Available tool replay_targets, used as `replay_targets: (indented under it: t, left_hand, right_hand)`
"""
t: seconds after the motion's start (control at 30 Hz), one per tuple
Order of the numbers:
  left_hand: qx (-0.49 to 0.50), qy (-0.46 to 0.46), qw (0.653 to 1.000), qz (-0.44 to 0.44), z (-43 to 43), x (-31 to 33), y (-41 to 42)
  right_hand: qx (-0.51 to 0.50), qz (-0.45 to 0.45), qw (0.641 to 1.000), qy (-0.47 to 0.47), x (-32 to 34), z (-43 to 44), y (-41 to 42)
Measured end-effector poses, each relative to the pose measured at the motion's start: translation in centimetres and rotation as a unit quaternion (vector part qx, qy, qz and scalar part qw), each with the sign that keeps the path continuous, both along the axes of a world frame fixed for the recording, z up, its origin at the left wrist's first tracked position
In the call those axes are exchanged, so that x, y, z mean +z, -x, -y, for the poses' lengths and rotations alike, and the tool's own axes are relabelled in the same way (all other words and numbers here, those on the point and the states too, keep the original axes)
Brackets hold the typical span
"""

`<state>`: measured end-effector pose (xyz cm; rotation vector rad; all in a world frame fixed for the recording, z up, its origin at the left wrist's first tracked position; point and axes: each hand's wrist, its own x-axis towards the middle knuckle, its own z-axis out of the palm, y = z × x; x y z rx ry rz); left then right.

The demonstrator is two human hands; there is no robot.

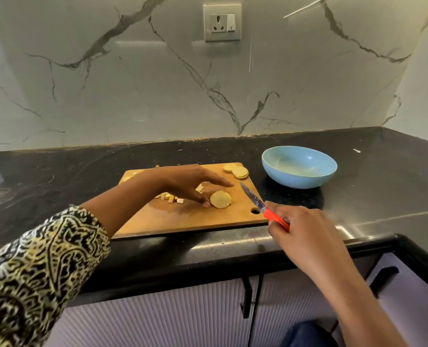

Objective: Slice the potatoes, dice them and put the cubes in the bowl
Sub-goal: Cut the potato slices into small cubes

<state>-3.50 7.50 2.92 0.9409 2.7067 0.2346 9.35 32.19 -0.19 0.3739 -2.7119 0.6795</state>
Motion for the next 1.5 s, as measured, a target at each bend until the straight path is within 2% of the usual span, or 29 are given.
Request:
replay_targets:
  t: [0.17, 0.37, 0.47, 0.63, 0.77, 0.93, 1.07, 1.5]
  left_hand:
    - [-0.029, 0.015, 0.999, 0.041, -0.9, 0.3, 1.3]
    - [0.016, -0.025, 0.999, 0.016, -0.8, -0.3, 1.4]
    - [0.063, -0.040, 0.997, -0.023, -1.2, -0.8, 1.3]
    - [0.151, -0.033, 0.978, -0.137, -2.5, -2.6, 0.7]
    - [0.170, -0.039, 0.965, -0.194, -2.4, -3.8, -0.3]
    - [0.172, -0.074, 0.965, -0.182, -1.4, -3.9, -1.8]
    - [0.185, -0.097, 0.962, -0.174, -1.1, -3.7, -2.3]
    - [0.198, -0.105, 0.958, -0.179, -1.3, -3.7, -2.5]
  right_hand:
    - [0.002, 0.017, 1.000, 0.007, -0.8, -0.8, 0.0]
    - [0.008, 0.036, 0.999, 0.011, -1.0, -1.0, 0.4]
    - [0.011, 0.045, 0.999, 0.016, -1.0, -0.8, 0.9]
    - [-0.002, 0.049, 0.999, 0.001, -0.8, -0.2, 2.5]
    - [-0.004, 0.044, 0.999, -0.031, -0.4, 0.6, 3.5]
    - [0.002, 0.026, 0.998, -0.066, -0.7, 2.3, 3.7]
    - [-0.015, 0.020, 0.998, -0.057, -1.0, 2.4, 4.0]
    - [-0.010, 0.012, 0.998, -0.068, -1.5, 3.8, 4.1]
